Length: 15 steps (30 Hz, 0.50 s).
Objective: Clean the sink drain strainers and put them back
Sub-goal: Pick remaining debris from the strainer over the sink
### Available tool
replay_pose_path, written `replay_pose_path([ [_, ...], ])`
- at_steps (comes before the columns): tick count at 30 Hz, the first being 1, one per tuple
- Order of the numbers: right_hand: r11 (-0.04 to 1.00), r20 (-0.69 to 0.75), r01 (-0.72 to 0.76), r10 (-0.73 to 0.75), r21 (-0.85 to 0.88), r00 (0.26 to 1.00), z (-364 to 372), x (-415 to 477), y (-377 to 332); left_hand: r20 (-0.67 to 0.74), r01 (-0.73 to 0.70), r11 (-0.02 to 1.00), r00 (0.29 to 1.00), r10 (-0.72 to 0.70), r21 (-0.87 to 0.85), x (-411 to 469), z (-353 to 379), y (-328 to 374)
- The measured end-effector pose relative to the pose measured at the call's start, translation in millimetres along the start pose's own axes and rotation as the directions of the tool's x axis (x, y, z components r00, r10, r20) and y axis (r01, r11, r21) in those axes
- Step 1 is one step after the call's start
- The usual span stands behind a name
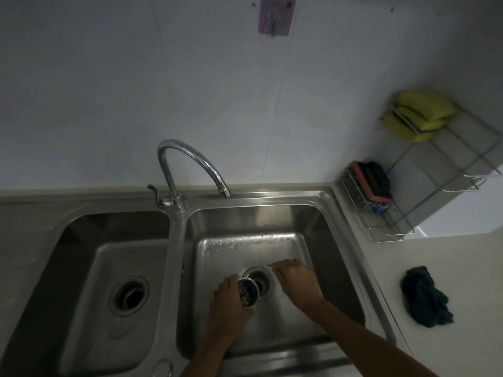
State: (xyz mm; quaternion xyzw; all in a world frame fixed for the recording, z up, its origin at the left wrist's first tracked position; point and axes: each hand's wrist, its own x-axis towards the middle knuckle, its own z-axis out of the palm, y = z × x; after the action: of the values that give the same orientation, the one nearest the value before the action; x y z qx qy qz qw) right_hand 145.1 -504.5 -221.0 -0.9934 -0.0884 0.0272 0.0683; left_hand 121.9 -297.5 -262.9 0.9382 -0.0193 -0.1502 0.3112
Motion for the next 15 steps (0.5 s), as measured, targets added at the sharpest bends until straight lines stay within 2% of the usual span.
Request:
replay_pose_path([
  [2,0.999,-0.016,0.035,-0.034,0.021,0.999,7,-6,-3,0.015,-0.006,1.000,1.000,0.006,0.000,4,8,-9],
  [6,0.991,-0.082,-0.045,0.055,0.124,0.995,23,-21,2,0.034,0.012,1.000,0.999,-0.012,0.025,7,18,-20],
  [11,0.984,-0.103,-0.048,0.066,0.171,0.993,37,-38,8,0.103,0.013,0.996,0.994,-0.022,0.083,2,34,-22],
  [15,0.980,-0.100,-0.059,0.079,0.190,0.992,43,-48,13,0.195,-0.112,0.940,0.979,0.050,0.321,5,41,-22],
])
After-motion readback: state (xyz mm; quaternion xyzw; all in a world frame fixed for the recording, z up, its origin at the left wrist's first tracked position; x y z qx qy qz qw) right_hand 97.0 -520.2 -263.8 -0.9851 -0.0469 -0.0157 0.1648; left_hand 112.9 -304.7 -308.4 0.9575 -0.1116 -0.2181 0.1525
